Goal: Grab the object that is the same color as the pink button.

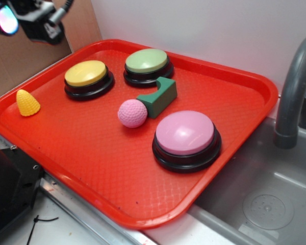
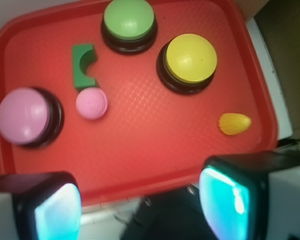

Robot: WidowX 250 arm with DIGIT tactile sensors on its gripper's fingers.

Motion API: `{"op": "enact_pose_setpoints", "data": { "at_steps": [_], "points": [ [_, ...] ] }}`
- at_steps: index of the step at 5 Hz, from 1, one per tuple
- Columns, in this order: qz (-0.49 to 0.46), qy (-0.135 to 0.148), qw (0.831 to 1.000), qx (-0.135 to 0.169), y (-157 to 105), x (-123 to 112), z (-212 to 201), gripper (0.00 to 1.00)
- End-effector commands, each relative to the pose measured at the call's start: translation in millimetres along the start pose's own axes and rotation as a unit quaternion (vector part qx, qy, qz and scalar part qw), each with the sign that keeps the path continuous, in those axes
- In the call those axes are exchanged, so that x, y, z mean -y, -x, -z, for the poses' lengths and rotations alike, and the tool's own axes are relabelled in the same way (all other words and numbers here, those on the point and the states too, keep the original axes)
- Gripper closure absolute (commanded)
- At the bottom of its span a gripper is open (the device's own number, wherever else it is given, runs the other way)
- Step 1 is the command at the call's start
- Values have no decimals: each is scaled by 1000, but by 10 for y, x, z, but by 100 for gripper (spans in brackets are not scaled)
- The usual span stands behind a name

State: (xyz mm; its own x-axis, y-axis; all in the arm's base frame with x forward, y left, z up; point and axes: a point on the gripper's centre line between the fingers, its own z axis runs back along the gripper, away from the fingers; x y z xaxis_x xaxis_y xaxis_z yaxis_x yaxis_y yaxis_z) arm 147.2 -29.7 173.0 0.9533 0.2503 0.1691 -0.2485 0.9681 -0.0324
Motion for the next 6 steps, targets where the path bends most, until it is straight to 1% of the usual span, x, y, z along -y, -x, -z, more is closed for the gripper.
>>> {"op": "enact_pose_setpoints", "data": {
  "at_steps": [1,2,3,4,5,6],
  "points": [
    [-35,3,999,32,-197,231,451,0],
    [-48,23,997,52,-293,419,692,0],
    [-75,21,996,41,-395,470,896,0],
    [-96,17,995,37,-408,529,1082,0],
    [-108,3,994,29,-437,479,1208,0],
    [-97,3,995,16,-451,475,1310,0]
  ]
}}
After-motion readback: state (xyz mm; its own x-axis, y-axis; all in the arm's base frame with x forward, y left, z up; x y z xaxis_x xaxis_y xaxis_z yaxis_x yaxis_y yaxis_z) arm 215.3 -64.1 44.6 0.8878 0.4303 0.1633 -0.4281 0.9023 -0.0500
